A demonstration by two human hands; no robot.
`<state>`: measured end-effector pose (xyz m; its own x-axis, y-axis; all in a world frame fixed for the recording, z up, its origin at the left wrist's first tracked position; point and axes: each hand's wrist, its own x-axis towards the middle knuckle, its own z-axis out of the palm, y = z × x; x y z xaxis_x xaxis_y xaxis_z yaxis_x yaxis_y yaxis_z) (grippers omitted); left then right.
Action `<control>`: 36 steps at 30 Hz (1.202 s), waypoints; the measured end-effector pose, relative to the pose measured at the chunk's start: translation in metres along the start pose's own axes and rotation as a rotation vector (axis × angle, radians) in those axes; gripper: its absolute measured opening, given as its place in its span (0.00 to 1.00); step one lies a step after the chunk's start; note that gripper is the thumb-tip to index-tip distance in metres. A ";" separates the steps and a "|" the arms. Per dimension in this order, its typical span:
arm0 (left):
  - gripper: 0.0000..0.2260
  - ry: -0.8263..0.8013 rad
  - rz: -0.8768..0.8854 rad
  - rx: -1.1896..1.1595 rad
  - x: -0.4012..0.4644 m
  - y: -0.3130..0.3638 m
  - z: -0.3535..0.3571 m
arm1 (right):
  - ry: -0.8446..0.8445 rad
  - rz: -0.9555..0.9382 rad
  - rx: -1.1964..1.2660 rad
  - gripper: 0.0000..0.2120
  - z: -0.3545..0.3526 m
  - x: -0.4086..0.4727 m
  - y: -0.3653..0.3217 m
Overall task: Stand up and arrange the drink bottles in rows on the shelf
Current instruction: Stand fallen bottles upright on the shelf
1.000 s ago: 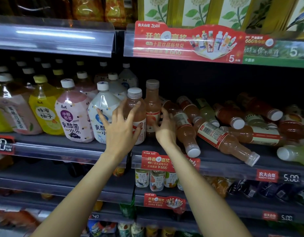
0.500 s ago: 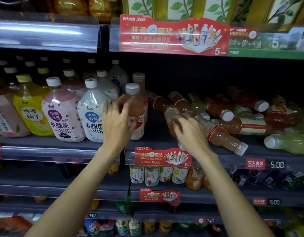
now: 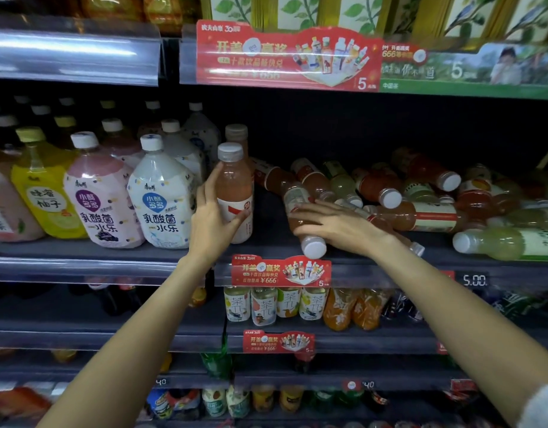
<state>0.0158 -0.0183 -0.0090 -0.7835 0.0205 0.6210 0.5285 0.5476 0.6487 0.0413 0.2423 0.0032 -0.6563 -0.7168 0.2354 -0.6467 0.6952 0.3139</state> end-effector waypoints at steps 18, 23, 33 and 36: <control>0.40 -0.004 0.031 0.219 -0.004 -0.006 -0.006 | 0.366 0.741 0.873 0.33 -0.030 0.060 -0.059; 0.42 -0.044 0.049 0.247 -0.005 -0.009 -0.011 | 0.451 0.769 0.851 0.40 -0.008 0.056 -0.068; 0.43 0.051 0.139 0.193 -0.004 -0.005 0.001 | 0.665 0.767 0.812 0.27 0.022 0.085 -0.064; 0.48 0.086 0.114 0.281 -0.003 -0.003 0.012 | 0.561 0.693 0.952 0.28 0.022 0.080 -0.054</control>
<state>0.0122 -0.0102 -0.0182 -0.6874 0.0309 0.7256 0.4911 0.7558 0.4331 0.0152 0.1488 -0.0150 -0.8614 0.0402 0.5063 -0.4125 0.5261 -0.7437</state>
